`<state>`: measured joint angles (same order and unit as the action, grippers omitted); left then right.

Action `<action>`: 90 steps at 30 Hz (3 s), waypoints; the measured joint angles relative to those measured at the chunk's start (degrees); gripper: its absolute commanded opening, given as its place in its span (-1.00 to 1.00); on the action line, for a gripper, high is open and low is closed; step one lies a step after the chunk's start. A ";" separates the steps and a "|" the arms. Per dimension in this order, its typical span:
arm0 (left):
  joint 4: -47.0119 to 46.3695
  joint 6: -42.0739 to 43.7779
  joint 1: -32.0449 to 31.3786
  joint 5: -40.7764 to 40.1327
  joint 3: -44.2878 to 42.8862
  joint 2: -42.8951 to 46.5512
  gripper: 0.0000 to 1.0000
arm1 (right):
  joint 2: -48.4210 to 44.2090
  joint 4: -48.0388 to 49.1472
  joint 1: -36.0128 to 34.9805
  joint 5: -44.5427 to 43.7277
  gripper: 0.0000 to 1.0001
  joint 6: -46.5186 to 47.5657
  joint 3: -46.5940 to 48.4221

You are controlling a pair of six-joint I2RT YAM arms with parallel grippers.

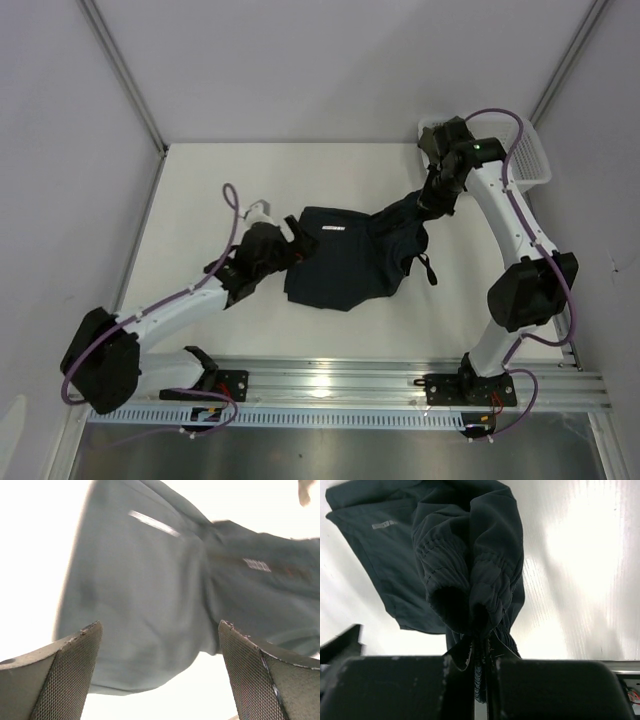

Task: Fold and stack the shorts
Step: Fold the shorts

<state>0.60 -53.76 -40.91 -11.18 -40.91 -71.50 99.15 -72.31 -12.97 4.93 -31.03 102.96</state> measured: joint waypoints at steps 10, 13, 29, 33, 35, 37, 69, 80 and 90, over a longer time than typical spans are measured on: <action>0.31 2.29 11.52 1.29 15.80 5.05 0.99 | 5.31 -3.06 -6.73 -2.54 -1.00 -3.87 8.92; -4.76 1.81 11.98 1.55 17.86 2.36 0.98 | 7.39 -3.04 -9.44 -3.10 -1.00 -5.95 10.93; -22.16 1.77 12.11 4.48 20.81 -4.22 0.95 | 20.26 -0.20 -21.62 -5.84 -1.00 -17.27 20.94; -25.55 1.73 12.17 5.57 22.38 -4.35 0.94 | 23.76 0.20 -23.82 -5.88 -1.00 -18.49 23.54; -26.56 1.73 12.17 5.92 22.93 -4.24 0.94 | 25.40 0.31 -24.76 -5.90 -1.00 -18.82 24.52; -27.23 1.75 12.17 6.43 23.37 -4.13 0.93 | 26.82 0.59 -25.40 -5.90 -1.00 -19.34 25.35; 2.14 1.46 12.17 4.28 30.53 39.85 0.93 | 31.34 24.96 -28.17 3.32 0.70 -20.70 19.19; 7.48 6.95 12.26 3.54 14.67 20.85 0.96 | 7.34 35.82 -23.54 1.57 0.60 -16.20 -7.54; 8.04 12.11 15.78 5.62 -3.13 -2.62 0.89 | -2.14 47.65 -17.66 3.56 0.39 -12.74 -28.13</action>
<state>8.64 -41.65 -25.12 -5.56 -44.03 -74.13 97.01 -24.67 -30.63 8.49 -43.77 74.83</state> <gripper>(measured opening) 0.955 0.704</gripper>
